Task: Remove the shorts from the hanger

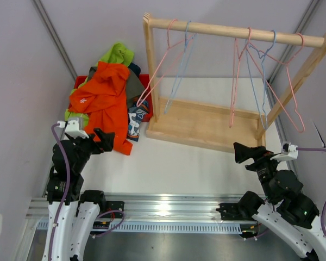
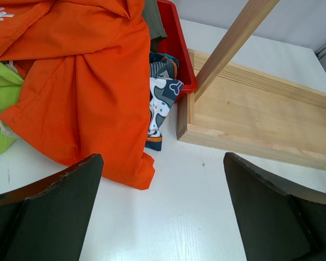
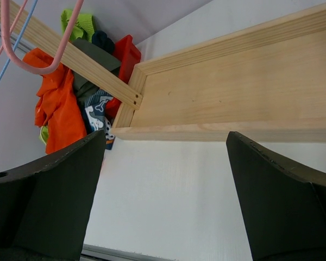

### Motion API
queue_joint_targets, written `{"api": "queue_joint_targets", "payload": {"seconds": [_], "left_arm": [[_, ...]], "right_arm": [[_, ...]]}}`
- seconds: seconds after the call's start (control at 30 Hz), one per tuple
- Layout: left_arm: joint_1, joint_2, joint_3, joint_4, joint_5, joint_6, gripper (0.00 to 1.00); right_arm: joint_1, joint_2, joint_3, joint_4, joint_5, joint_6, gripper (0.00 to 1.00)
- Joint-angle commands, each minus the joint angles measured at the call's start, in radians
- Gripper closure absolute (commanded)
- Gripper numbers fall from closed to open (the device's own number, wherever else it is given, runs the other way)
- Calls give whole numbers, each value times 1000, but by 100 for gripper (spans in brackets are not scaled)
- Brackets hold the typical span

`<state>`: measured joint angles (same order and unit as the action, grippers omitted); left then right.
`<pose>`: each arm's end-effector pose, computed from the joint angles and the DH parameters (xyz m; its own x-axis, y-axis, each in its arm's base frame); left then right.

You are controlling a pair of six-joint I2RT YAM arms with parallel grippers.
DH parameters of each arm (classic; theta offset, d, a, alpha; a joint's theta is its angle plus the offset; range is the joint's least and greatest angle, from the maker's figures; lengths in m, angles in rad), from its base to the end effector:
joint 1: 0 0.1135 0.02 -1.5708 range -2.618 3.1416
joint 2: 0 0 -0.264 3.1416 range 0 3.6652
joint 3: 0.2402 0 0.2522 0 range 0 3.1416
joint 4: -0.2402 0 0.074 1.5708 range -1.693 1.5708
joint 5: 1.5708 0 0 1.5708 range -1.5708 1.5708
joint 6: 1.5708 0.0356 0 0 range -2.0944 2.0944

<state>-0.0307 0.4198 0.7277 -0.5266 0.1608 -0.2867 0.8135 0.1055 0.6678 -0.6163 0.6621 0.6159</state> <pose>0.1005 -0.0088 0.3288 -0.2608 -0.2713 -0.9265 0.1176 0.9436 -0.3094 0.0397 0.0101 0.3171 -0.1177 0.5387 -0.8342 -0.1022 0.8290 0.5498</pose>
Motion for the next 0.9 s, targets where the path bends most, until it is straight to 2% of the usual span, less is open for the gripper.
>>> {"api": "queue_joint_targets", "payload": {"seconds": [0.0, 0.67, 0.87], "left_arm": [[-3, 0, 22, 13, -6, 18, 1], [-6, -1, 24, 13, -7, 18, 1], [-6, 0, 22, 13, -7, 20, 1]], "right_arm": [[10, -4, 3, 24, 18, 1, 1], [18, -6, 4, 21, 22, 8, 1], [19, -3, -2, 58, -30, -41, 1]]}}
